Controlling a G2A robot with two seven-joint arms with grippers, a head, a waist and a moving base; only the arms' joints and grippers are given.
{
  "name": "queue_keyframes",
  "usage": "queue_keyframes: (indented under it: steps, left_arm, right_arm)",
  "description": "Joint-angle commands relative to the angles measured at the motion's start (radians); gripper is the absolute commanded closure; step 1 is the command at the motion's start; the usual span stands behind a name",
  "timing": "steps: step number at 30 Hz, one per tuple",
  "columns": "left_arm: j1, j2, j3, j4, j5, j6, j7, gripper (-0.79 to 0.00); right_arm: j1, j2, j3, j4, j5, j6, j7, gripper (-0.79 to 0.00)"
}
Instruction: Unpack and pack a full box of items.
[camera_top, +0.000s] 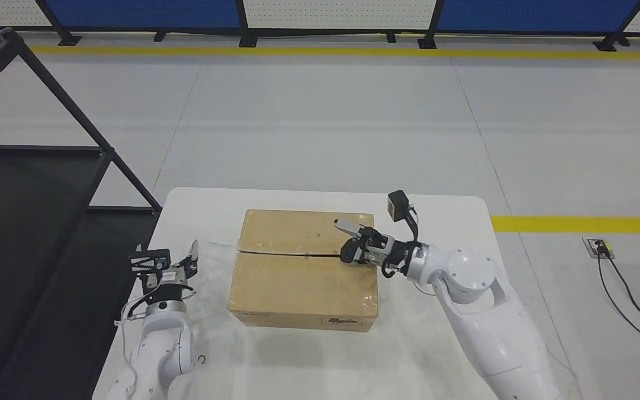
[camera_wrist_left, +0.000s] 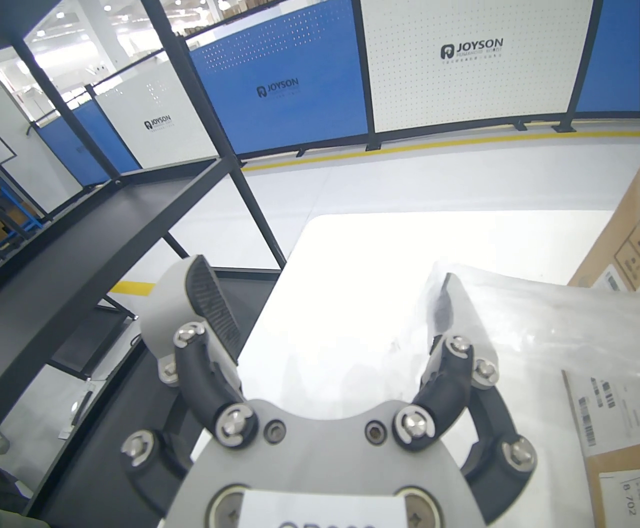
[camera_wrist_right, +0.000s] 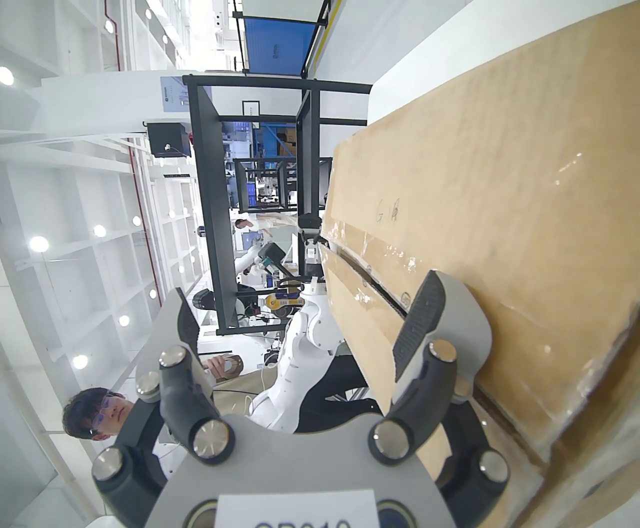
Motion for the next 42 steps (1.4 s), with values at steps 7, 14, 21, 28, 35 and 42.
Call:
queue_keyframes:
  steps: [7,14,21,28,35,42]
  left_arm:
    - [0.015,-0.009,-0.029,-0.026,0.002,-0.016,0.002,-0.785]
    - [0.024,-0.019,-0.051,-0.047,-0.014,-0.026,-0.005,-0.785]
    - [0.025,-0.029,-0.071,-0.072,-0.019,-0.019,-0.013,-0.785]
    - [0.021,-0.040,-0.085,-0.103,-0.023,-0.010,-0.027,-0.785]
    - [0.014,-0.050,-0.104,-0.129,-0.036,-0.009,-0.038,-0.785]
    - [0.002,-0.061,-0.116,-0.136,-0.058,-0.023,-0.047,-0.785]
  right_arm:
    - [-0.002,0.002,-0.008,0.002,-0.002,-0.004,-0.021,-0.785]
    - [-0.001,0.002,-0.019,0.009,-0.011,-0.017,-0.034,-0.785]
    - [-0.001,0.004,-0.024,0.017,-0.011,-0.020,-0.039,-0.785]
    - [-0.005,0.006,-0.026,0.015,-0.009,-0.020,-0.041,-0.785]
    - [-0.013,0.009,-0.024,0.007,-0.007,-0.021,-0.042,-0.785]
    - [-0.017,0.012,-0.025,0.004,-0.006,-0.023,-0.041,-0.785]
